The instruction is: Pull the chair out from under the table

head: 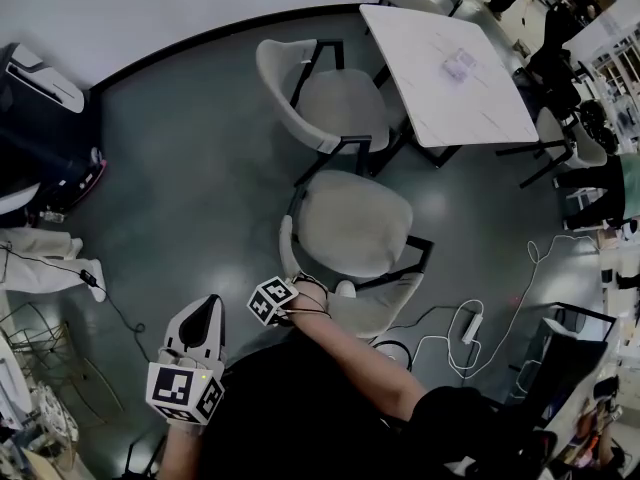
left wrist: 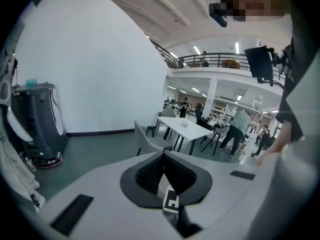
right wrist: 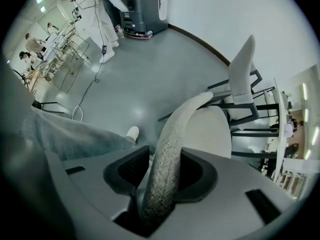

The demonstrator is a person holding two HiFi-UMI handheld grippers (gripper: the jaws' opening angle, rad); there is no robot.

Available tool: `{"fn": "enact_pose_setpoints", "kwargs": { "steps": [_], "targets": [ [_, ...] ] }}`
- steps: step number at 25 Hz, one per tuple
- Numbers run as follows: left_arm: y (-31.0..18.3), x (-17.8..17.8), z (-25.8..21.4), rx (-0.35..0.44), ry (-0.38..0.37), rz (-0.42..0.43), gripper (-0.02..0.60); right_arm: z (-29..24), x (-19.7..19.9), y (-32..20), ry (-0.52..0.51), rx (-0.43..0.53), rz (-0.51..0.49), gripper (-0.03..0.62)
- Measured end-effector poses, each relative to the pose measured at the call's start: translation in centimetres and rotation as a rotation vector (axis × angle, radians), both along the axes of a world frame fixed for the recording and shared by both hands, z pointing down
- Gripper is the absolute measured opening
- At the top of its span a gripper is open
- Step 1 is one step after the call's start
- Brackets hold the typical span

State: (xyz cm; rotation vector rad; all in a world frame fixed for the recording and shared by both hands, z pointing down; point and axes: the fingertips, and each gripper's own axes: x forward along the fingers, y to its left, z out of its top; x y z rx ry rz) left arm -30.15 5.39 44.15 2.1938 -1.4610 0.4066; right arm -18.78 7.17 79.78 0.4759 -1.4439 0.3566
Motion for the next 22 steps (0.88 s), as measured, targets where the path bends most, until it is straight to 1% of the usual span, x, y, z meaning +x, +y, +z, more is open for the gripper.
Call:
{"fn": "enact_pose_setpoints", "kwargs": {
  "steps": [7, 13, 17, 20, 22],
  "targets": [
    [0.5, -0.7, 0.3, -0.002, 0.001, -0.022, 0.005, 0.0, -1.4, 0.0, -0.001, 0.013, -0.048, 0.133],
    [0.8, -0.5, 0.7, -0.007, 0.003, -0.016, 0.005, 0.1, -1.8, 0.1, 0.007, 0.026, -0.078, 0.137],
    [0.6, -0.7, 0.8, -0.007, 0.008, -0.011, 0.005, 0.1, -2.0, 0.1, -0.006, 0.008, -0.062, 0.15],
    [0.6, -0.5, 0.7, -0.004, 0.01, -0.006, 0.005, 0.5, -1.8, 0.2, 0.024, 0.015, -0.085, 0.165],
    [0.6, -0.4, 0.7, -0.001, 0.01, -0.001, 0.005, 0.7, -1.8, 0.4, 0.028, 0.001, -0.091, 0.189]
  ]
}}
